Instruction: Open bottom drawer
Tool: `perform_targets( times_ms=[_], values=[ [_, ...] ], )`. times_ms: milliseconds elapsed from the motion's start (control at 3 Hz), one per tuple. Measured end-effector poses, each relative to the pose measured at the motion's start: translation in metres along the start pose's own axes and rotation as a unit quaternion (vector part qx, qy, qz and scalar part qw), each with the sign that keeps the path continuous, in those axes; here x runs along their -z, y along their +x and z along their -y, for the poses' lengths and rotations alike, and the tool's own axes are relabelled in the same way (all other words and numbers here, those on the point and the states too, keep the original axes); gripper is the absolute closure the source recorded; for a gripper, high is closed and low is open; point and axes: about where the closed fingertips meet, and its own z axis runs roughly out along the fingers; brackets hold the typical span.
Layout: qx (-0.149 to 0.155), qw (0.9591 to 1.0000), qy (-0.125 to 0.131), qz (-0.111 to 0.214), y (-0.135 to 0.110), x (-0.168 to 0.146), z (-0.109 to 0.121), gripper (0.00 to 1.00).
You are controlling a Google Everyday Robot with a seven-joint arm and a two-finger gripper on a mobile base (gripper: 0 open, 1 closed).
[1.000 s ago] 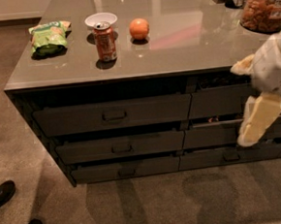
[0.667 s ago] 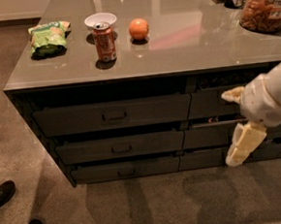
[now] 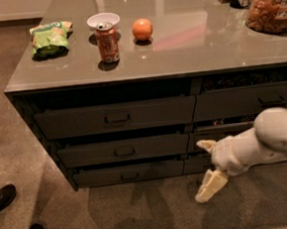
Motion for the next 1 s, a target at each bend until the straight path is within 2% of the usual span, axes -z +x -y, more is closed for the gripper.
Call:
perform_targets(
  times_ms=[333,667,1000],
  values=[
    [-0.007,0.9986,-0.029,0.044,0.016,-0.083,0.007,0.00],
    [-0.021,0.9956,-0.074,0.054,0.035,-0.159,0.008,0.00],
    [-0.036,0.9919,-0.107,0.059,0.045,-0.219,0.006,0.00]
  ],
)
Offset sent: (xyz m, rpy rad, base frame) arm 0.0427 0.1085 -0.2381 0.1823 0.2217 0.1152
